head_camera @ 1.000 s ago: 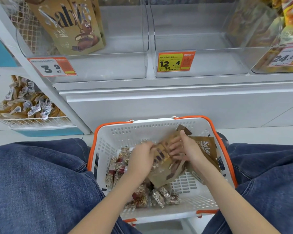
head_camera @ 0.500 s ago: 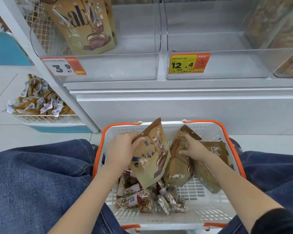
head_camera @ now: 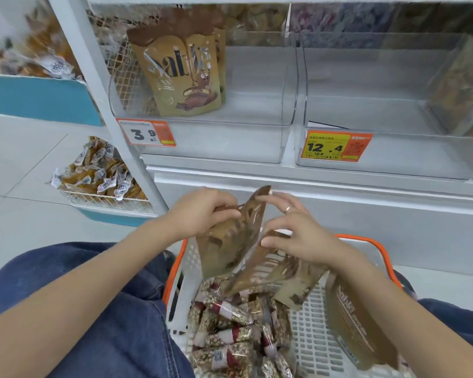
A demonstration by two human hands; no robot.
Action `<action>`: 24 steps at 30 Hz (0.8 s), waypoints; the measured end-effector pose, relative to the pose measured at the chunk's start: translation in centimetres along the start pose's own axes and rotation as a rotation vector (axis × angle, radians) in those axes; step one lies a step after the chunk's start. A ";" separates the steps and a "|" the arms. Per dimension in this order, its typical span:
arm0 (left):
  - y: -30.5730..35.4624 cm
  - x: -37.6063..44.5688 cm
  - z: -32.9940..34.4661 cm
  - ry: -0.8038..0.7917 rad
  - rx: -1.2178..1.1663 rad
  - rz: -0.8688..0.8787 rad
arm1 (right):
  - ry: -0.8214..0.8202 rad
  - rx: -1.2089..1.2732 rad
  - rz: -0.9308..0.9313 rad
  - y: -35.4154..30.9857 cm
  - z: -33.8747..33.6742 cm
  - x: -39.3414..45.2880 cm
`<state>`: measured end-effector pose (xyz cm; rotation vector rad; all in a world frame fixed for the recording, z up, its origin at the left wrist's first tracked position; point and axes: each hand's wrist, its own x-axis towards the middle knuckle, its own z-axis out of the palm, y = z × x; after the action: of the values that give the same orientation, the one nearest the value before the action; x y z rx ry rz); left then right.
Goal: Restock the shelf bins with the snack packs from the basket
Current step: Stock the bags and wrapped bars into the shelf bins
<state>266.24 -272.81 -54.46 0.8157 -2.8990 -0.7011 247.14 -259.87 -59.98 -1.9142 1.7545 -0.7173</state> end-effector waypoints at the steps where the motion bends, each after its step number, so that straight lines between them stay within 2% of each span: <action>1: 0.3 0.0 -1.6 0.000 -0.204 0.018 | 0.108 0.075 -0.001 -0.7 -0.8 0.5; 3: 1.3 -0.3 -4.0 -0.031 -0.504 0.035 | 0.304 0.250 0.050 -1.5 -2.0 1.2; 5: 2.2 -0.5 -5.3 -0.046 -0.553 0.053 | 0.404 0.535 0.087 -2.6 -2.7 1.4; 8: 2.7 -0.2 -5.6 0.038 -0.619 0.056 | 0.481 0.894 0.140 -3.2 -2.9 2.0; 11: 3.0 0.0 -6.1 0.145 -0.690 0.002 | 0.616 0.960 0.220 -4.4 -2.5 3.4; 14: 2.8 -0.5 -7.6 0.177 -0.691 -0.056 | 0.773 1.074 0.268 -5.7 -2.1 4.9; 18: 2.0 -2.1 -9.8 0.184 -0.931 -0.076 | 0.961 1.142 0.281 -6.9 -3.0 6.5; 21: 1.6 -2.3 -9.2 0.407 -0.856 -0.065 | 1.012 1.086 0.208 -8.5 -3.5 7.6; 24: 1.1 -2.0 -8.9 0.631 -0.858 -0.106 | 0.956 1.102 0.169 -10.2 -3.9 8.0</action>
<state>268.95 -274.63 -45.90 0.8411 -1.7535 -1.2654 252.90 -266.77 -49.90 -0.6526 1.3322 -2.1636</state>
